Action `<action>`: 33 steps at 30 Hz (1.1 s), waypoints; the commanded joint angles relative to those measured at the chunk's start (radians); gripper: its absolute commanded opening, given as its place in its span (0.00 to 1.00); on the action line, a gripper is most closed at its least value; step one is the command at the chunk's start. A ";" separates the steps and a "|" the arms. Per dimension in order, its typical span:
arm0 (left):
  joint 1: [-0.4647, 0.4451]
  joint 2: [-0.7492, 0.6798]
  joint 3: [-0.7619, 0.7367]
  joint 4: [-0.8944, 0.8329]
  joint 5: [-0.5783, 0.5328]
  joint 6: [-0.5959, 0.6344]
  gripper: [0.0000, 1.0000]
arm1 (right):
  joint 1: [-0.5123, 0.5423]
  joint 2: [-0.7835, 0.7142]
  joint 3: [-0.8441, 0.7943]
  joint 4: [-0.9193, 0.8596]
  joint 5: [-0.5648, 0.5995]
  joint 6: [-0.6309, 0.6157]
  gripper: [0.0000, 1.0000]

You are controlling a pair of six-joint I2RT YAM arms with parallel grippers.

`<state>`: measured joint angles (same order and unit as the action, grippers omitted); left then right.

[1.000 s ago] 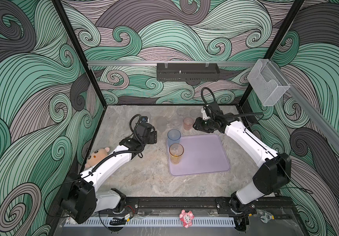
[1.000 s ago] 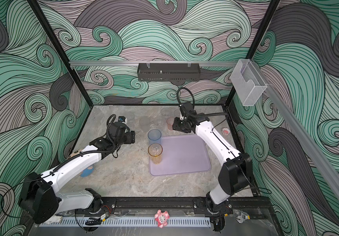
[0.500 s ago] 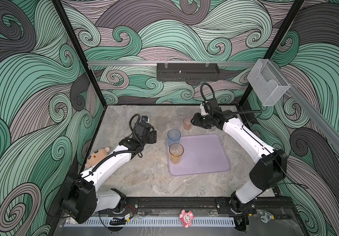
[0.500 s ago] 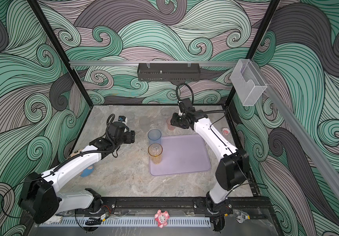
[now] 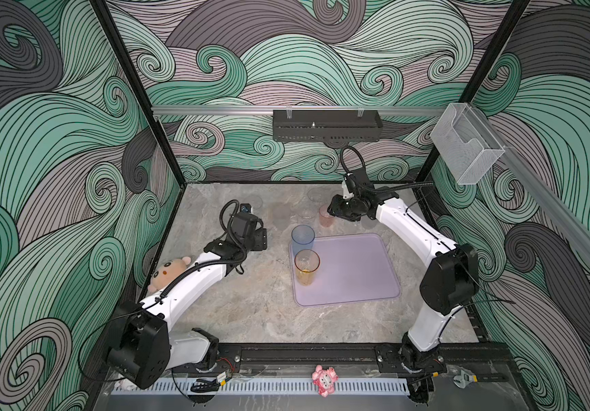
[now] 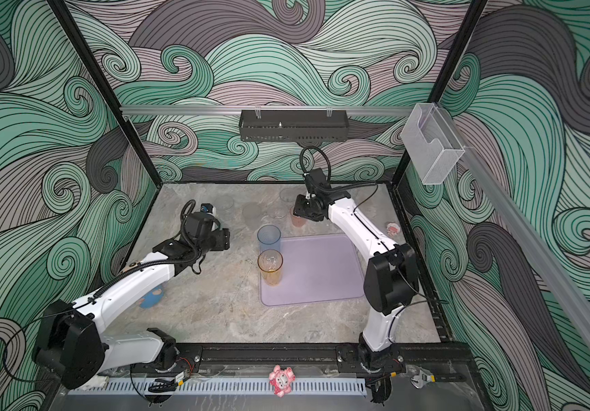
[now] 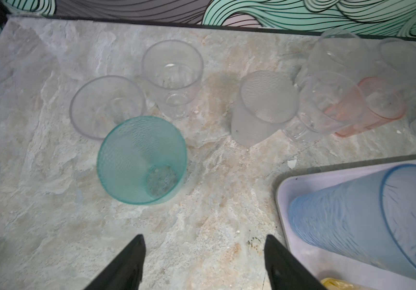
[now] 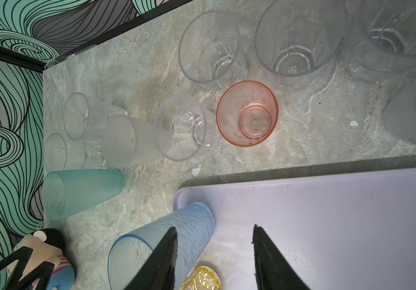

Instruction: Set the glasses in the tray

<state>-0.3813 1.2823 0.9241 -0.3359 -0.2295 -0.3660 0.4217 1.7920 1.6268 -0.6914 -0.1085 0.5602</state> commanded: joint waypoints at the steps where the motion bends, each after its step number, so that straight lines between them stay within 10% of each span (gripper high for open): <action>1: 0.109 0.052 0.143 -0.124 0.119 -0.093 0.68 | 0.017 -0.009 0.016 0.006 0.010 0.004 0.49; 33: 0.268 0.453 0.447 -0.388 0.163 -0.054 0.38 | 0.060 -0.115 -0.107 0.026 0.033 -0.013 0.49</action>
<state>-0.1165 1.7260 1.3491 -0.6838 -0.0555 -0.4274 0.4824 1.6981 1.5253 -0.6785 -0.0803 0.5564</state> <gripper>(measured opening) 0.394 0.494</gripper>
